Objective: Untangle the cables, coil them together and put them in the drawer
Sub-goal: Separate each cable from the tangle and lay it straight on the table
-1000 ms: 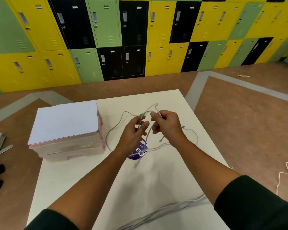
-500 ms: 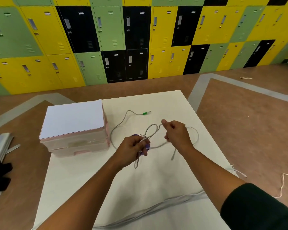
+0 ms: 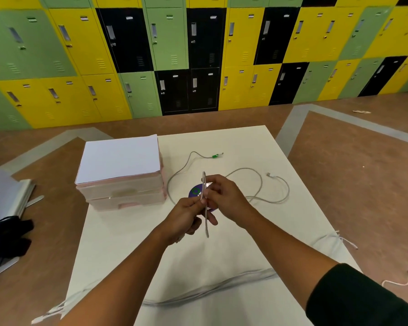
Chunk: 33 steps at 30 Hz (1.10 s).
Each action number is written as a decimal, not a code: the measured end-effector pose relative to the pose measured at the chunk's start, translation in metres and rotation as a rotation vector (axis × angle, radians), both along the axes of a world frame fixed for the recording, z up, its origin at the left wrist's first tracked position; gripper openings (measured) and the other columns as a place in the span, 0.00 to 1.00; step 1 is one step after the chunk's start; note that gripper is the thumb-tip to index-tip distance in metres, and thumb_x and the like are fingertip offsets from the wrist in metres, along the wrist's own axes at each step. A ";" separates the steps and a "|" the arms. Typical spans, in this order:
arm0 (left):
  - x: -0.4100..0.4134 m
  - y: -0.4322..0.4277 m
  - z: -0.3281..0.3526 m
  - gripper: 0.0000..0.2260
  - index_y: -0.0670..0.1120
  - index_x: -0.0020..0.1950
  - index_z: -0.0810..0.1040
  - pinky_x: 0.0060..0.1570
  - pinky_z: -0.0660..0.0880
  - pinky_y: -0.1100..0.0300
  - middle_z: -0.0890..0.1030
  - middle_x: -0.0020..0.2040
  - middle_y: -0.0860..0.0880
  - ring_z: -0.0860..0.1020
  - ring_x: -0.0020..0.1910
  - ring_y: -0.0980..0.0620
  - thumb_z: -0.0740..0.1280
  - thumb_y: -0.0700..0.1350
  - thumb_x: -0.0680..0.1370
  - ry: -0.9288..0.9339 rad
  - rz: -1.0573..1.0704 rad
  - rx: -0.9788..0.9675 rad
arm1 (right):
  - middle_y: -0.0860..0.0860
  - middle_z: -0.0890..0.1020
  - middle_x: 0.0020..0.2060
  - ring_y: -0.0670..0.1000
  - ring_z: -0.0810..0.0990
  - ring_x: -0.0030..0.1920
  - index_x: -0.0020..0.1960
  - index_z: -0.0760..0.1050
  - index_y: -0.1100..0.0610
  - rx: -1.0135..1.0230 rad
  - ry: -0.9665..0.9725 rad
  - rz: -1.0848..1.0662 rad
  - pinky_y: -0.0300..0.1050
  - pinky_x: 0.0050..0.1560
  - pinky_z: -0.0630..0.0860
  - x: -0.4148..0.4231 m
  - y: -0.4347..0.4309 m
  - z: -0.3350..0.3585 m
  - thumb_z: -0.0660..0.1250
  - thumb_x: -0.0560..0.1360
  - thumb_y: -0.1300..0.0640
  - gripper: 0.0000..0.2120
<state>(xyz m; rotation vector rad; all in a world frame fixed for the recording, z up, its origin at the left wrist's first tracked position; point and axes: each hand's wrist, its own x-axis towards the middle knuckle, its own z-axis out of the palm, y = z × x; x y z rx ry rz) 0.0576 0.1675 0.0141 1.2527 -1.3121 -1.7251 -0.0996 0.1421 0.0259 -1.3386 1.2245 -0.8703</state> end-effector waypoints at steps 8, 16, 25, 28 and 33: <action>0.018 0.011 -0.017 0.15 0.45 0.57 0.83 0.22 0.59 0.66 0.84 0.41 0.47 0.62 0.23 0.52 0.58 0.49 0.85 -0.154 0.174 -0.058 | 0.52 0.72 0.26 0.50 0.68 0.23 0.44 0.70 0.58 0.228 -0.200 -0.148 0.42 0.29 0.66 -0.009 -0.005 0.006 0.65 0.80 0.60 0.07; 0.022 0.011 -0.011 0.20 0.39 0.45 0.82 0.26 0.52 0.62 0.60 0.29 0.52 0.57 0.26 0.54 0.60 0.52 0.84 0.078 0.402 0.089 | 0.41 0.72 0.22 0.42 0.65 0.26 0.45 0.80 0.59 0.172 0.166 -0.061 0.35 0.26 0.60 -0.019 0.004 -0.008 0.64 0.81 0.57 0.09; 0.026 0.020 -0.009 0.17 0.39 0.42 0.80 0.26 0.54 0.62 0.60 0.29 0.49 0.58 0.26 0.53 0.62 0.48 0.83 -0.088 0.315 0.045 | 0.45 0.72 0.64 0.43 0.77 0.57 0.72 0.63 0.41 -0.120 0.341 0.061 0.42 0.54 0.79 -0.008 0.015 -0.018 0.75 0.71 0.54 0.35; 0.028 0.025 -0.011 0.17 0.40 0.41 0.82 0.27 0.54 0.61 0.60 0.29 0.49 0.57 0.26 0.52 0.64 0.49 0.83 -0.115 0.306 0.049 | 0.41 0.68 0.66 0.42 0.70 0.62 0.74 0.61 0.41 -0.277 0.369 0.028 0.40 0.57 0.76 0.002 0.013 -0.009 0.78 0.69 0.50 0.40; 0.027 0.031 -0.007 0.15 0.40 0.41 0.83 0.23 0.57 0.63 0.61 0.28 0.48 0.58 0.24 0.53 0.64 0.47 0.82 -0.113 0.308 0.036 | 0.40 0.83 0.43 0.36 0.78 0.45 0.52 0.83 0.50 -0.205 0.483 0.285 0.41 0.50 0.75 0.015 0.019 -0.001 0.68 0.77 0.52 0.06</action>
